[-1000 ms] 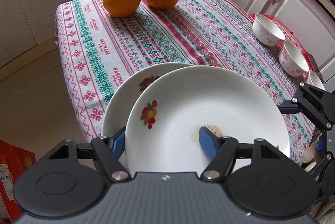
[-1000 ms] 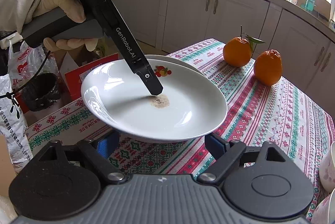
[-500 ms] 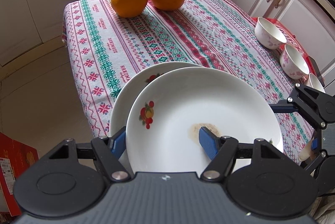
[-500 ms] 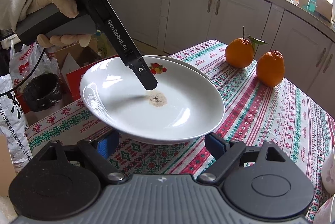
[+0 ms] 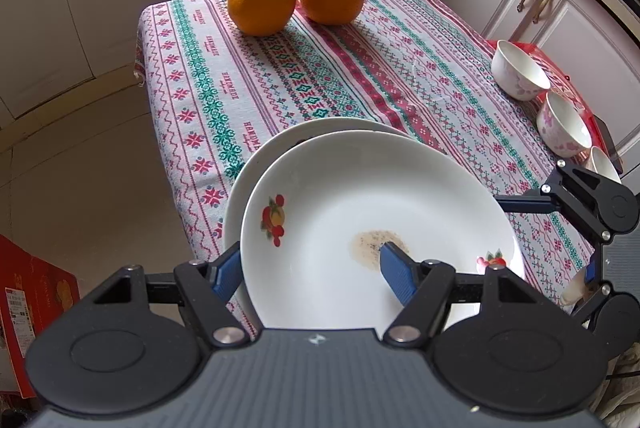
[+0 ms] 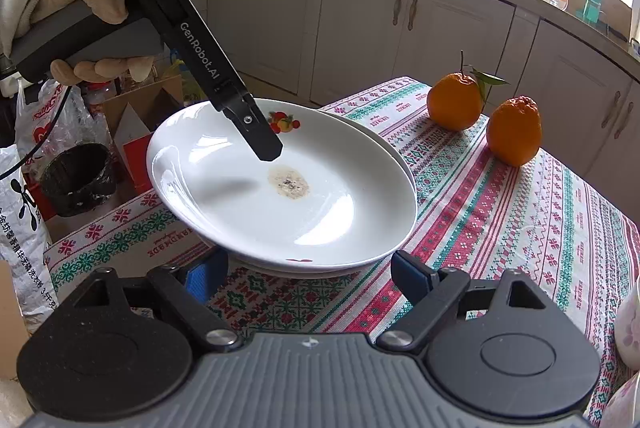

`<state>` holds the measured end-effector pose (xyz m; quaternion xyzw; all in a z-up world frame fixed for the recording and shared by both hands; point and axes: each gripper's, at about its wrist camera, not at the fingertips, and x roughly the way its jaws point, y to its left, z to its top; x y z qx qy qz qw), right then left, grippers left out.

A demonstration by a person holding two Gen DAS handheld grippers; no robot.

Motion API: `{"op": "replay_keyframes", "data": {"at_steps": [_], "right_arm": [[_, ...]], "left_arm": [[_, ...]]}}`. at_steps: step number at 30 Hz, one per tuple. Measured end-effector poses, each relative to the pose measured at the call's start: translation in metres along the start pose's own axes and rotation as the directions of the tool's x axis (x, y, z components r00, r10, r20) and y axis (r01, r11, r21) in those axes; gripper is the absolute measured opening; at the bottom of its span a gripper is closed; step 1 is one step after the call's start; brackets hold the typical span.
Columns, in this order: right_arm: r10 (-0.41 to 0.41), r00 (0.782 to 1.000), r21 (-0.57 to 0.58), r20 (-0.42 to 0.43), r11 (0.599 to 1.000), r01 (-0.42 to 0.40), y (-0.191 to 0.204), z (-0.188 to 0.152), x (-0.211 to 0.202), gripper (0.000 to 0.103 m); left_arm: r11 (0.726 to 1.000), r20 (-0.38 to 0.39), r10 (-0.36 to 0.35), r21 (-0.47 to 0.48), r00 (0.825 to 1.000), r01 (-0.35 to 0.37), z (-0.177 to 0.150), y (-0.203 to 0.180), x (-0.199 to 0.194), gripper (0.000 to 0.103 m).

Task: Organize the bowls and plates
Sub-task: 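Lower the flat plate onto the plate stack with the left tool, then open the left tool and withdraw it from the plate stack, then reach the right tool to a white bowl and grasp its rim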

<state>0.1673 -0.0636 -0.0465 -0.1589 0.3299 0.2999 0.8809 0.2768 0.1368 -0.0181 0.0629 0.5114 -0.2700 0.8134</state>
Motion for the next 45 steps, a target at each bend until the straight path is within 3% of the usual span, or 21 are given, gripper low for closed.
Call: {"op": "replay_keyframes", "data": {"at_steps": [14,20,23,29,33,39,45], "right_arm": [[-0.027,0.999,0.004,0.028,1.0,0.027,-0.003,-0.003,-0.012,0.092],[-0.046,0.998,0.01,0.044,0.999,0.046,-0.006,-0.007,-0.023,0.103],[-0.056,0.997,0.028,0.05,0.998,0.055,-0.01,-0.009,-0.03,0.103],[-0.095,0.994,0.077,0.056,0.993,0.09,-0.022,-0.015,-0.047,0.103],[-0.136,0.989,0.131,0.059,0.983,0.128,-0.032,-0.024,-0.063,0.103],[-0.234,0.97,0.188,0.065,0.958,0.218,-0.049,-0.044,-0.101,0.103],[-0.339,0.94,0.254,0.045,0.913,0.318,-0.076,-0.077,-0.145,0.103]], "left_arm": [[0.999,0.006,0.047,-0.015,0.999,-0.047,0.0,-0.002,-0.004,0.075],[0.996,0.003,0.091,-0.009,0.996,-0.091,-0.003,-0.005,-0.002,0.077],[0.994,0.018,0.111,-0.002,0.994,-0.111,-0.004,-0.008,-0.003,0.077],[0.979,0.118,0.185,0.062,0.976,-0.193,-0.011,-0.033,-0.014,0.081],[0.969,0.245,0.202,0.09,0.948,-0.229,-0.02,-0.065,-0.026,0.087],[0.981,0.407,0.124,0.088,0.905,-0.174,-0.041,-0.12,-0.028,0.093],[0.995,0.44,-0.015,0.097,0.898,-0.031,-0.056,-0.174,0.001,0.094]]}}
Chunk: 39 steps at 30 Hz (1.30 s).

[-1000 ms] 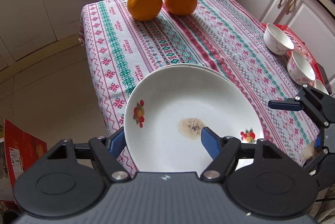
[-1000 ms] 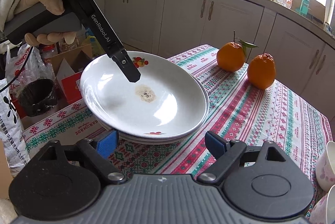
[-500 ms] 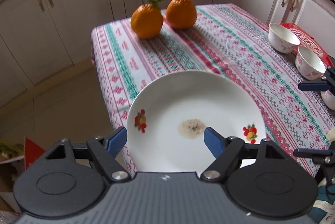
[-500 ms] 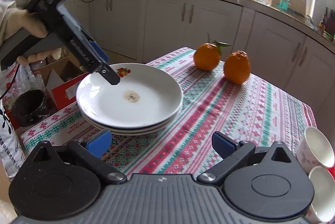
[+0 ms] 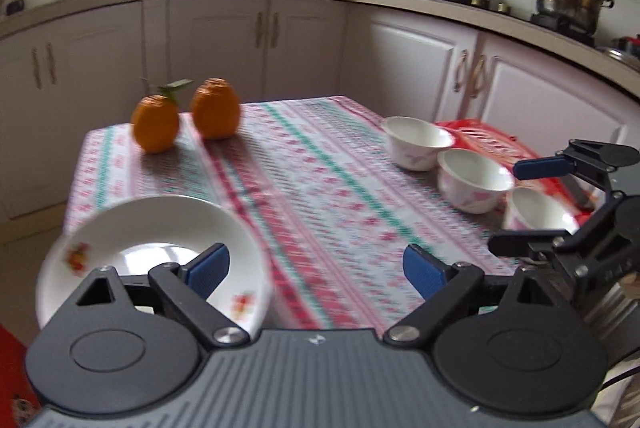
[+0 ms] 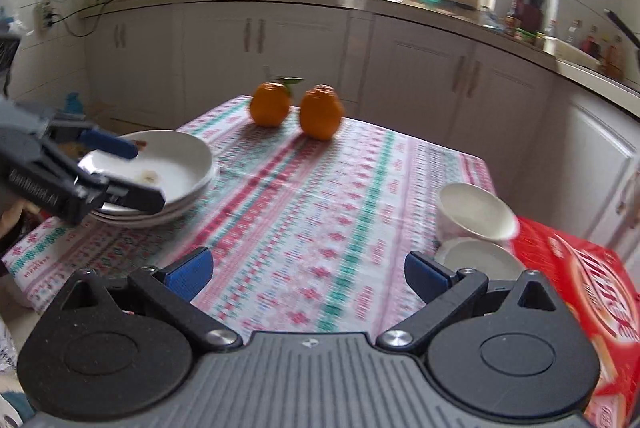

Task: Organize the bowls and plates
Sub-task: 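Reach the right tool to a white bowl and grasp its rim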

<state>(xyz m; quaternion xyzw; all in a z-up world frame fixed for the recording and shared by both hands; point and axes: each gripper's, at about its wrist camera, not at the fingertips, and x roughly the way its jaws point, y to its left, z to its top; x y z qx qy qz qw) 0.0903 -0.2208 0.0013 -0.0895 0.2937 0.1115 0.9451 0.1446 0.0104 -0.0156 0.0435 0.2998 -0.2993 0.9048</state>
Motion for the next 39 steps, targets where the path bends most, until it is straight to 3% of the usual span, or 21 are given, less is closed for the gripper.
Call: {"op": "replay_keyframes", "data": {"at_steps": [8,14,21,31,39], "right_arm": [[-0.132,0.99,0.124,-0.043,0.983,0.136,-0.066,-0.041,-0.027,0.103],[-0.157,0.984,0.211,-0.086,0.962,0.172,-0.101,-0.067,-0.034,0.103],[-0.097,0.989,0.291,-0.115,0.948,0.127,-0.133,-0.083,-0.028,0.103],[0.004,0.991,0.354,-0.137,0.934,0.045,-0.158,-0.088,-0.011,0.101],[0.061,0.989,0.37,-0.134,0.929,-0.007,-0.167,-0.086,-0.006,0.087]], "left_arm": [[0.986,-0.018,-0.134,0.1,0.991,0.135,-0.007,-0.077,0.041,0.094],[0.949,-0.067,-0.225,0.212,0.972,0.235,-0.009,-0.126,0.067,0.094],[0.901,-0.08,-0.274,0.327,0.958,0.285,-0.015,-0.173,0.087,0.094],[0.88,-0.1,-0.307,0.349,0.947,0.322,-0.018,-0.199,0.107,0.093],[0.874,-0.082,-0.314,0.364,0.946,0.321,-0.02,-0.206,0.106,0.09]]}}
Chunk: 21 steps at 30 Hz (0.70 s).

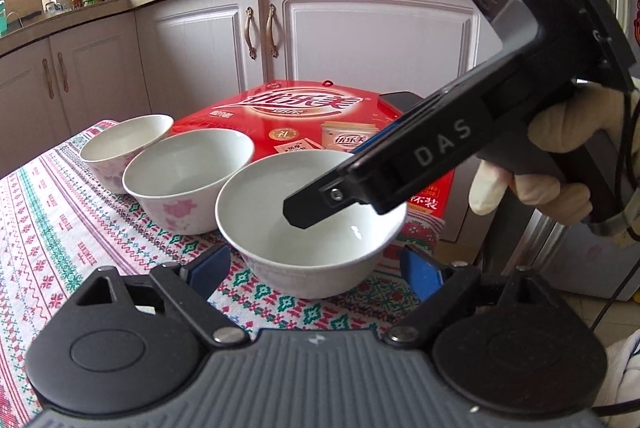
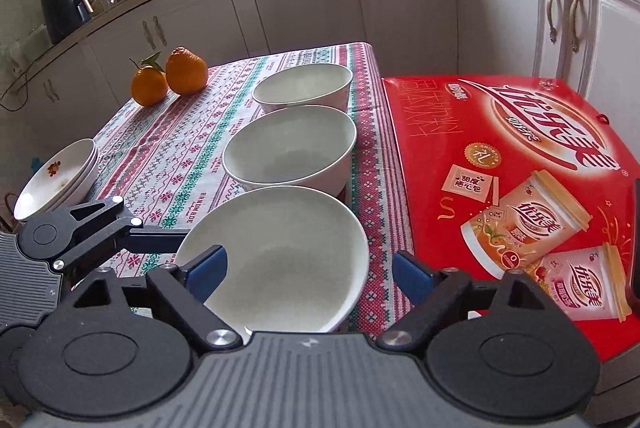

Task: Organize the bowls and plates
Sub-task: 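Reach the right tool to a white bowl and grasp its rim, then lift the white bowl with the right tool and carry it toward the other bowls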

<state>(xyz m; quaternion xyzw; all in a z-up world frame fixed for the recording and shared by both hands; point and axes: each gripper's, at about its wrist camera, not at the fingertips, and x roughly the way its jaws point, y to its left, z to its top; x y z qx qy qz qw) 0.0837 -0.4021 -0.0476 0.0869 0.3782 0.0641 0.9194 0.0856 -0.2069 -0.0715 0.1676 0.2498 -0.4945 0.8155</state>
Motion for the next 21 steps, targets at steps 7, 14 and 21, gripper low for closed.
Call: {"op": "replay_keyframes", "data": {"at_steps": [7,14,21], "right_arm": [[0.048,0.998,-0.009,-0.041,0.999,-0.049,-0.005,0.008,0.006,0.073],[0.067,0.996,-0.002,-0.067,0.998,-0.067,-0.006,0.012,0.008,0.067],[0.066,0.995,0.002,-0.074,0.998,-0.066,-0.006,0.012,0.008,0.067]], "left_arm": [[0.999,0.015,0.001,-0.034,1.0,0.0,0.001,0.001,-0.002,0.088],[0.999,0.023,0.004,-0.046,1.0,-0.003,0.001,0.004,-0.002,0.085],[0.999,0.025,0.002,-0.046,1.0,-0.001,0.0,0.005,-0.004,0.085]]}}
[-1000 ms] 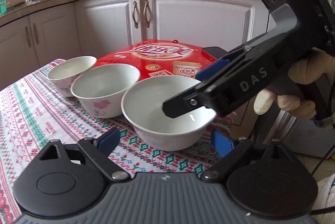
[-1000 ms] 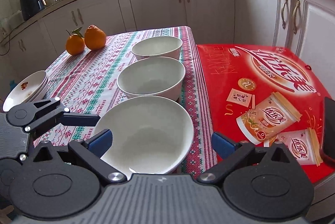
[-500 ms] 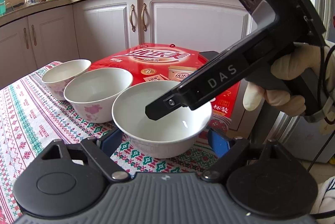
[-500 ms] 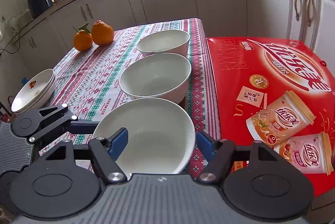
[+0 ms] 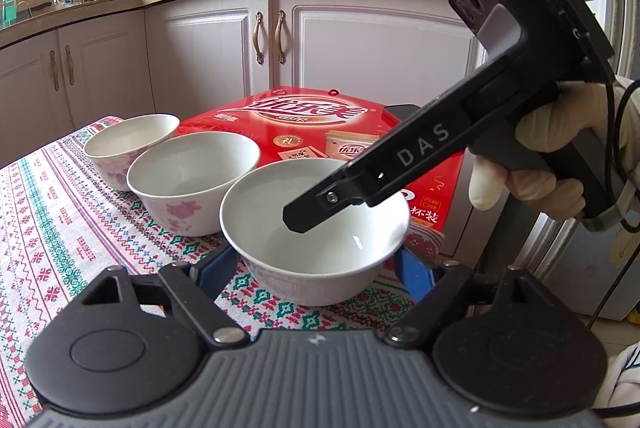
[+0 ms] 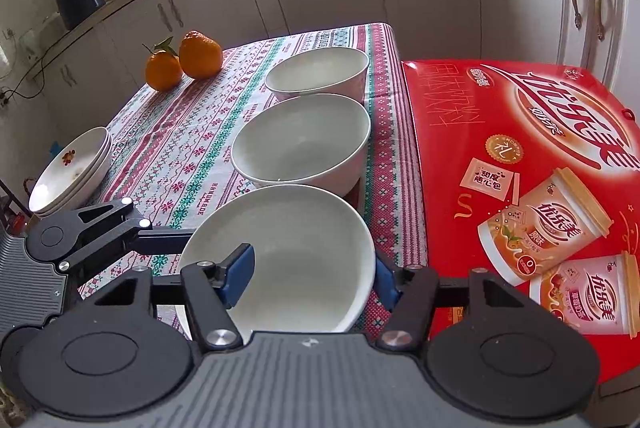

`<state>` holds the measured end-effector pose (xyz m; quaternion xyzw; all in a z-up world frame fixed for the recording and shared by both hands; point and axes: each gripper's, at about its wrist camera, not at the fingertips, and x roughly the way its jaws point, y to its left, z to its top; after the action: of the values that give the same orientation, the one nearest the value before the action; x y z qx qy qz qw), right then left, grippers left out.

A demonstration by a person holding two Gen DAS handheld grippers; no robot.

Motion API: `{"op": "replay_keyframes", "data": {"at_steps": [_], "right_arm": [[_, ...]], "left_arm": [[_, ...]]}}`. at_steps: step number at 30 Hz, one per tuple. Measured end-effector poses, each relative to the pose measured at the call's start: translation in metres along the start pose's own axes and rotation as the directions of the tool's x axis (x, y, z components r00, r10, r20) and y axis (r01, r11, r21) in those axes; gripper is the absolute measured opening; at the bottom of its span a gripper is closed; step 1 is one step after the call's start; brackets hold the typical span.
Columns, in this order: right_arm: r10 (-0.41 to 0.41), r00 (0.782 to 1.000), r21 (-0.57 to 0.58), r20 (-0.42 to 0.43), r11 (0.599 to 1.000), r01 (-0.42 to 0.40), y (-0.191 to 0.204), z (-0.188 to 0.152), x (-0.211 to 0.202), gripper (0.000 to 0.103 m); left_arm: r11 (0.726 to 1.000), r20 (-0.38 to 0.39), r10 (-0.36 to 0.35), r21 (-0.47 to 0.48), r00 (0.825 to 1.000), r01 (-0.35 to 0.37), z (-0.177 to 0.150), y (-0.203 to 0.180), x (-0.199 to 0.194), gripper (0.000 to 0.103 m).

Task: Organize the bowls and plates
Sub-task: 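Lift the white bowl with the right tool and carry it toward the other bowls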

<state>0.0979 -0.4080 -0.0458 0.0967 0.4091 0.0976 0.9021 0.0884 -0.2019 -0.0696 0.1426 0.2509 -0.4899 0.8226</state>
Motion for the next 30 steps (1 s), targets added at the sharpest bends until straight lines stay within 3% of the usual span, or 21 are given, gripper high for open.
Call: {"op": "replay_keyframes", "data": {"at_steps": [15,30], "right_arm": [[0.031,0.999,-0.002,0.007,1.0,-0.031,0.021,0.003,-0.005,0.067],[0.146,0.989,-0.118,-0.029,0.982,-0.148,0.085,0.016,0.023,0.067]], "left_arm": [[1.0,-0.019,0.015,-0.004,1.0,-0.015,0.002,0.005,-0.023,0.085],[0.988,-0.038,0.132,-0.077,0.991,-0.134,-0.019,0.036,-0.074,0.085]]}}
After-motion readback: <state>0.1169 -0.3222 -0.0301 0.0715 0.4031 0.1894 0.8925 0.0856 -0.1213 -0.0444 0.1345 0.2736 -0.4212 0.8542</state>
